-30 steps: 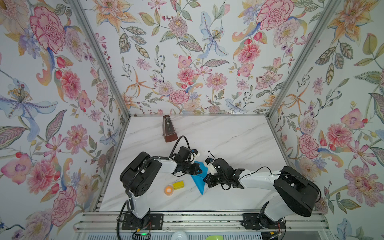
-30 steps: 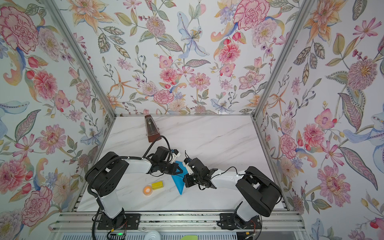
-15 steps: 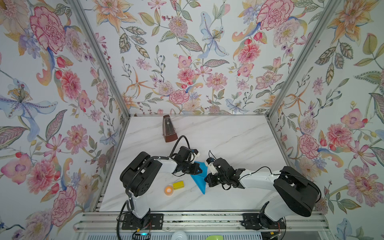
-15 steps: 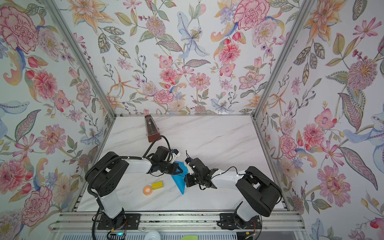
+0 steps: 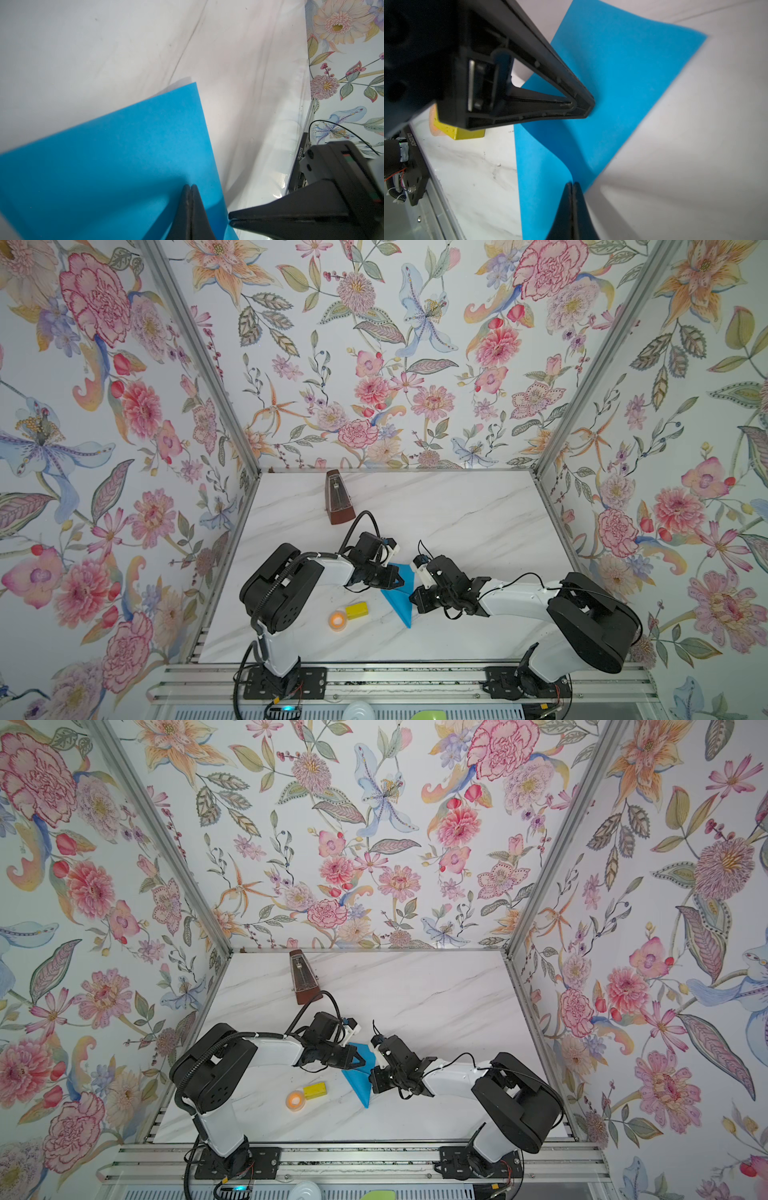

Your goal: Fold a paper plane with a square sheet of paper (fold left side to right side)

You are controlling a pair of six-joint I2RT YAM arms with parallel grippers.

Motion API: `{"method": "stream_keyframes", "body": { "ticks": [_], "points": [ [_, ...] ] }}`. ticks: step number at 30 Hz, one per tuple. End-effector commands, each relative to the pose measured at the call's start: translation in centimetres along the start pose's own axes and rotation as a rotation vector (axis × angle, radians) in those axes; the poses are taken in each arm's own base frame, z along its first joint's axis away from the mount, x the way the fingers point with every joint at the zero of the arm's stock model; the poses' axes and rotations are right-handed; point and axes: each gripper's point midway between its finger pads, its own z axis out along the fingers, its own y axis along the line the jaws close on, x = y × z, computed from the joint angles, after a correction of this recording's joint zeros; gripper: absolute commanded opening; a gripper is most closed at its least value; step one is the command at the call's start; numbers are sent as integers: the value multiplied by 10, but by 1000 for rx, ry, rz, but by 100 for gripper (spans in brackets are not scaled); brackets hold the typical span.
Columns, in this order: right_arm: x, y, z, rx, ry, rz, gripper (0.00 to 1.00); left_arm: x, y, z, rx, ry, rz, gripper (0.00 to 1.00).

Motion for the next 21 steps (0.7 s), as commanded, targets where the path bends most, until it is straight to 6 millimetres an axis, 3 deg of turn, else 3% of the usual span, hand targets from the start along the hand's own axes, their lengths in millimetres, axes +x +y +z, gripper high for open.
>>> {"method": "stream_keyframes", "body": {
  "ticks": [1, 15, 21],
  "points": [
    [10, -10, 3, 26, 25, 23, 0, 16, 27, 2, -98, 50, -44, 1],
    [23, -18, 10, 42, 61, 59, 0, 0, 24, -10, -108, 12, -32, 3],
    [25, -18, 12, 37, 69, 63, 0, -31, 1, -43, -114, -69, 26, 8]
  ]
}}
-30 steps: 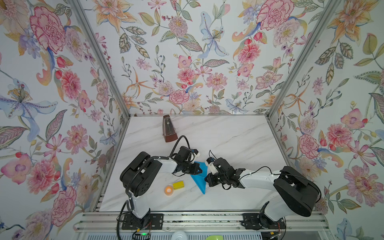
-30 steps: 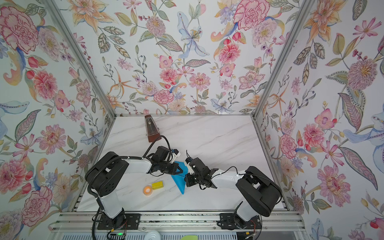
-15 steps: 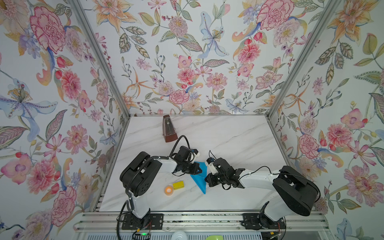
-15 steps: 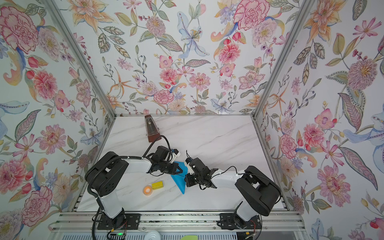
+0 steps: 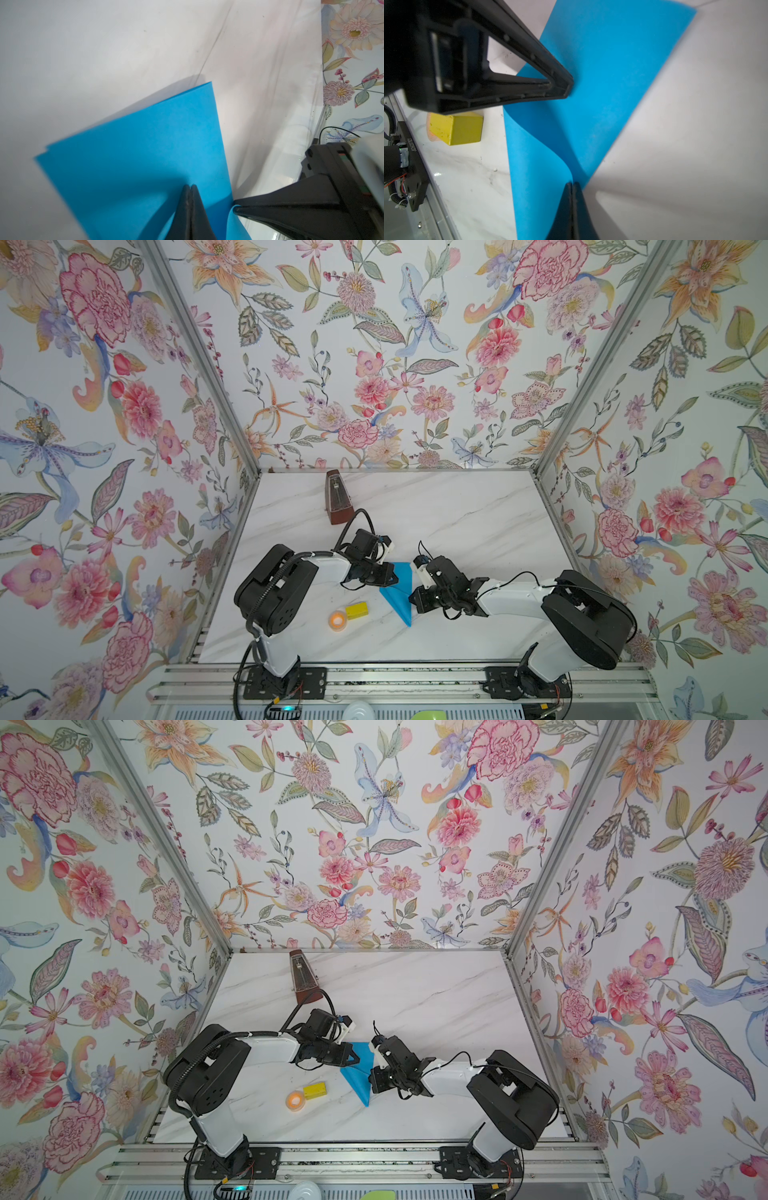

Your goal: Fold a paper plane with a square sheet of paper (fold left side to right side)

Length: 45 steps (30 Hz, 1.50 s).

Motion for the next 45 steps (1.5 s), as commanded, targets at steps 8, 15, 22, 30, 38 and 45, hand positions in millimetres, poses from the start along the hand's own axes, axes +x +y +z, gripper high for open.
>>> {"method": "stream_keyframes", "body": {
  "ticks": [8, 15, 22, 30, 38, 45],
  "points": [
    [23, -15, 9, 32, 75, 37, 0, -5, -45, -41, -55, -28, 101, 11],
    [22, -14, 11, 30, 75, 40, 0, 38, -51, -21, -33, 41, 73, 9],
    [21, -14, 10, 31, 77, 37, 0, 51, -38, -10, -64, 64, 57, 9],
    [23, -15, 8, 37, 77, 37, 0, 67, -17, -11, -154, 108, 59, 7],
    [24, -16, 9, 40, 82, 37, 0, 78, -2, -11, -213, 144, 63, 6],
    [24, -16, 8, 42, 86, 31, 0, 86, 10, -6, -240, 167, 55, 5]
  ]
}}
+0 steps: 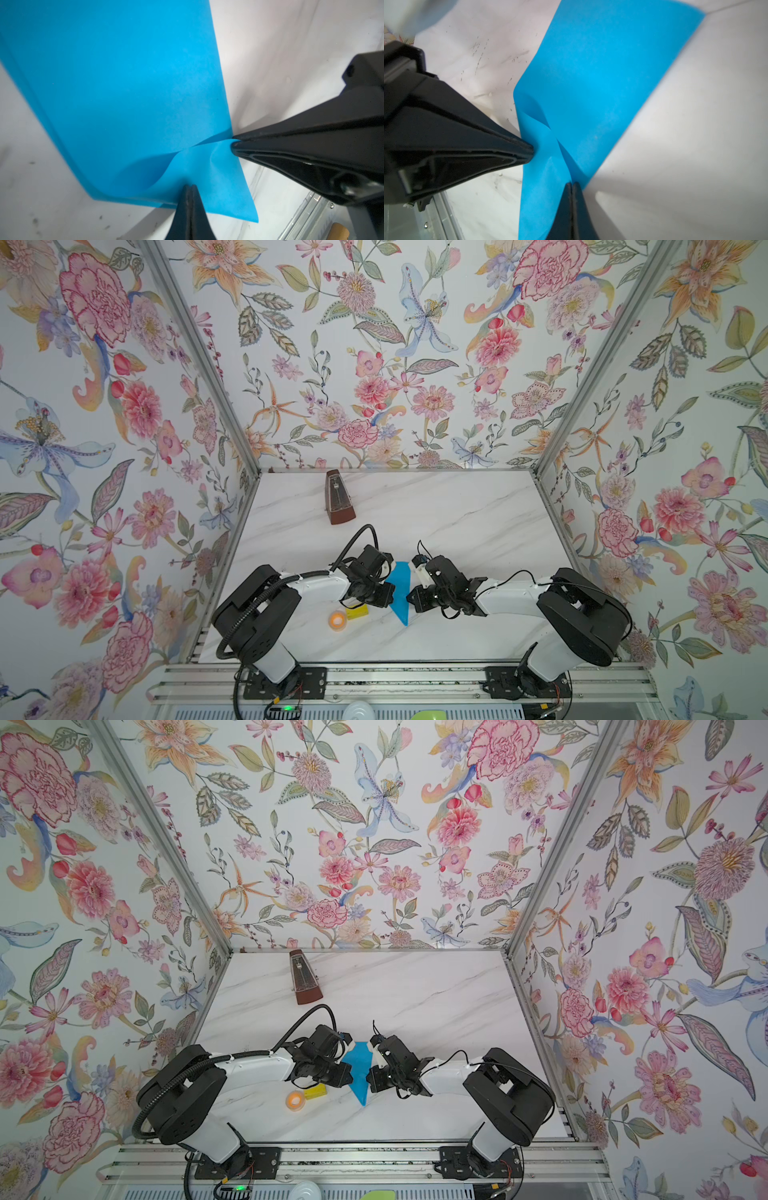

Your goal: Fold a paper plane with a square sheet of paper (fold left side to right side)

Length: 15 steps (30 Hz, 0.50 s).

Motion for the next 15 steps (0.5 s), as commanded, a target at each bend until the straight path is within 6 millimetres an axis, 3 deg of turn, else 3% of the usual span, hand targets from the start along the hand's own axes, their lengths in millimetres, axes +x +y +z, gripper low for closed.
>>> {"method": "stream_keyframes", "body": {
  "ticks": [1, 8, 15],
  "points": [
    [26, -20, 2, 71, 91, 31, 0, 23, 21, 12, -72, 69, -12, 4],
    [16, -19, -4, 91, 86, 15, 0, 29, 25, 12, -71, 60, -47, 3],
    [-27, 6, -36, 87, -42, 82, 35, 26, 21, 13, -16, -35, -184, 0]
  ]
}}
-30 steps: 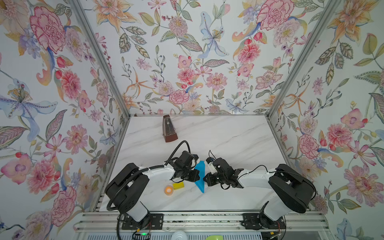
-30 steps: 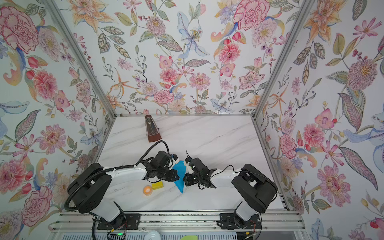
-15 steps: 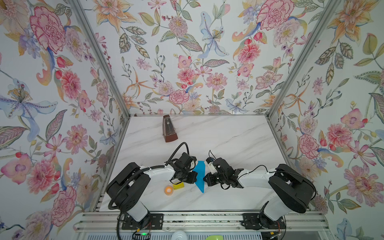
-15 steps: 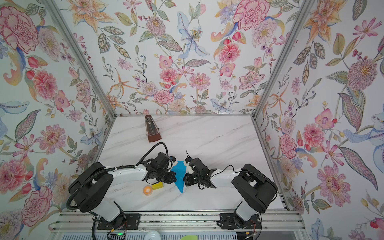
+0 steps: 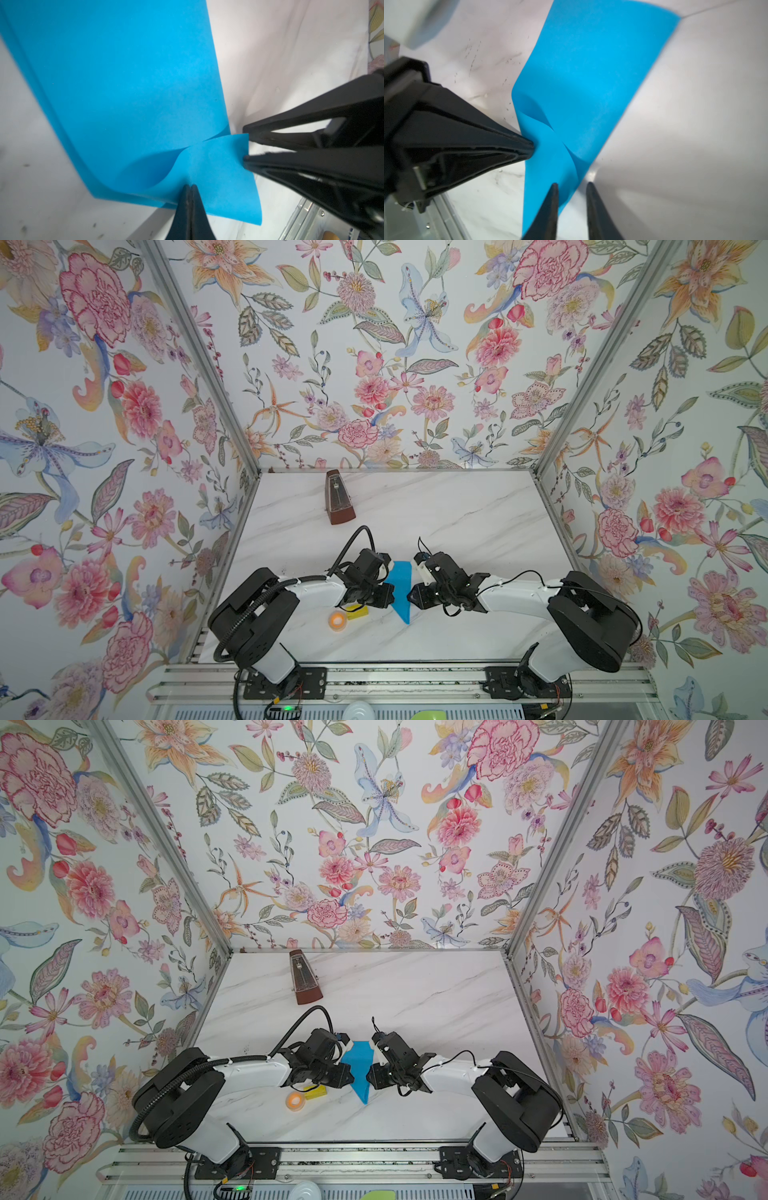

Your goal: Fold a paper plane with a square sheet of paper (fold left side to right side)

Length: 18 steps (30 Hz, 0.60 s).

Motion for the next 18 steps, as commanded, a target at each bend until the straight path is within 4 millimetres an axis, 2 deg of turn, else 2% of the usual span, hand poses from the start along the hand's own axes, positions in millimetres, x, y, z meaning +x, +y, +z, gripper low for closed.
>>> {"method": "stream_keyframes", "body": {
  "ticks": [1, 3, 6, 10, 13, 18],
  "points": [
    [-19, 10, -22, 28, -59, 69, 36, 28, 24, 8, -67, 28, -143, 0],
    [-22, 10, -29, 62, -80, 129, 37, 28, 24, 9, -64, -4, -180, 0],
    [-23, 21, -34, 51, -90, 224, 34, 26, 20, 10, -63, -35, -213, 0],
    [-18, 47, -28, -15, -60, 345, 21, 25, 14, 14, -62, -55, -237, 0],
    [-14, 63, -19, -68, -37, 376, 15, 27, 13, 18, -62, -66, -262, 0],
    [-6, 53, -9, 1, -38, 399, 16, 30, 15, 21, -55, -71, -286, 0]
  ]
}}
